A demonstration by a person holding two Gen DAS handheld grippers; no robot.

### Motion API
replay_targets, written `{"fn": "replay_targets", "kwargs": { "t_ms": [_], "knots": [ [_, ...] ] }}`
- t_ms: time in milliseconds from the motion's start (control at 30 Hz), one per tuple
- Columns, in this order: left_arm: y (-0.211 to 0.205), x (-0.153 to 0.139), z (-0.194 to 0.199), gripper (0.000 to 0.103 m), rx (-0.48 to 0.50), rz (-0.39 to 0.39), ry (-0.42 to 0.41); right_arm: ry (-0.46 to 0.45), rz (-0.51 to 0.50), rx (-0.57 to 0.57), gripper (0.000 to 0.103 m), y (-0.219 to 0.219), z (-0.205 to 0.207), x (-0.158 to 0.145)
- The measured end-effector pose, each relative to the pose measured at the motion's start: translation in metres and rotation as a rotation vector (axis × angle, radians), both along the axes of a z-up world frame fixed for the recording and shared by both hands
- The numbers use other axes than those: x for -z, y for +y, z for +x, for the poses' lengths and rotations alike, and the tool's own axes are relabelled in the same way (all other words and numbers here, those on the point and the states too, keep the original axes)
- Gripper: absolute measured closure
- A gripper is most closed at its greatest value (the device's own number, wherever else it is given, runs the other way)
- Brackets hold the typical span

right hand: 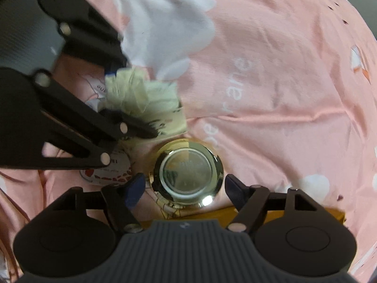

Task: Organize rigid objects
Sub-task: 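Lift the pouch box and watch and carry them over the box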

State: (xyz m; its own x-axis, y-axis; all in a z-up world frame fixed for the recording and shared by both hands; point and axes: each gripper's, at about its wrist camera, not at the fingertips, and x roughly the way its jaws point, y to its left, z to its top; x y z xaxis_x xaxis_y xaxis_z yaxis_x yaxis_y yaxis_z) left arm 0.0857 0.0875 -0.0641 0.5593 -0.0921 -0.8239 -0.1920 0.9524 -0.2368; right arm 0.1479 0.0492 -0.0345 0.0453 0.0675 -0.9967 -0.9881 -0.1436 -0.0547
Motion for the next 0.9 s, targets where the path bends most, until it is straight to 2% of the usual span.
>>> {"fn": "replay_targets", "kwargs": {
  "t_ms": [167,267,333,467,733,900],
  "knots": [
    [0.005,0.009,-0.004,0.073,-0.037,-0.005,0.012,-0.018,-0.062,-0.043,0.029,0.013,-0.003,0.01],
    [0.006,0.014,-0.005,0.07,-0.049,-0.01,0.015,-0.018,-0.095,-0.046,0.028,0.02,-0.004,0.013],
    [0.005,0.017,-0.003,0.066,-0.05,-0.007,0.021,-0.022,-0.128,-0.056,0.024,0.026,-0.006,0.021],
    [0.006,0.026,0.004,0.065,-0.059,-0.028,0.033,-0.048,-0.169,-0.08,0.024,0.032,-0.011,0.032],
    [0.007,0.029,0.004,0.072,-0.059,-0.047,0.023,-0.048,-0.188,-0.018,0.028,0.038,-0.008,0.041],
    [0.014,0.018,-0.011,0.073,-0.054,-0.051,0.005,-0.06,-0.16,-0.011,0.029,0.034,-0.01,0.039]
  ]
}}
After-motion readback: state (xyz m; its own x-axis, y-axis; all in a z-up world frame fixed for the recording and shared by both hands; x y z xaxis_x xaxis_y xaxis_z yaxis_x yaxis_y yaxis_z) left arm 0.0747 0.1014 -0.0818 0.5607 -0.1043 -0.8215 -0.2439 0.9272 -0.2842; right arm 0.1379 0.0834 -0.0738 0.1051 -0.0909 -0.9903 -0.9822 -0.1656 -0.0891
